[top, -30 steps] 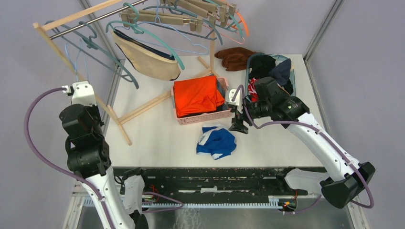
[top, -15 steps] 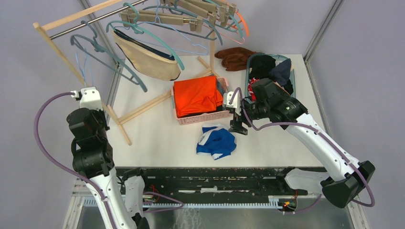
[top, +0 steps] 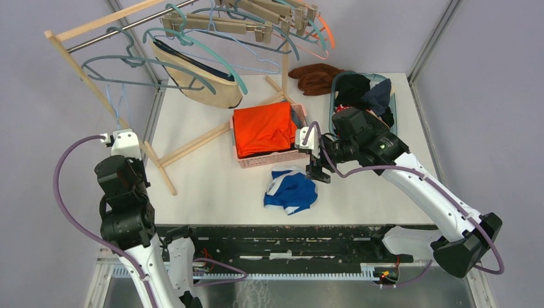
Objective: Remove the underwear clipped to the hanger
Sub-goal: Place the hanger on the clothesline.
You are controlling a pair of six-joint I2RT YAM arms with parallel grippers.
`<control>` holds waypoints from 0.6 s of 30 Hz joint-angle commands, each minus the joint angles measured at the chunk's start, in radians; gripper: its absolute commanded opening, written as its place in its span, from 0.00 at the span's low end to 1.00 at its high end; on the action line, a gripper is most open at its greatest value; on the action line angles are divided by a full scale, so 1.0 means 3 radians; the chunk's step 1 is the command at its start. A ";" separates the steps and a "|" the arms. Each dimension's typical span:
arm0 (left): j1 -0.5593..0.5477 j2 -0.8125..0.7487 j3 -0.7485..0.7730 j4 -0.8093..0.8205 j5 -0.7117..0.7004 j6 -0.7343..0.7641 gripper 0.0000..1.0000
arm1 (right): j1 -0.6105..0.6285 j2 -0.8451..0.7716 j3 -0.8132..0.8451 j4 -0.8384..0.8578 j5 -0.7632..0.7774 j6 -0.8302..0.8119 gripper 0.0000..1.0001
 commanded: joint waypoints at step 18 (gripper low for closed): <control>0.0025 0.0308 0.0679 0.0640 -0.0230 -0.0155 0.03 | 0.0094 0.0035 0.0006 0.0072 0.0181 -0.0068 0.82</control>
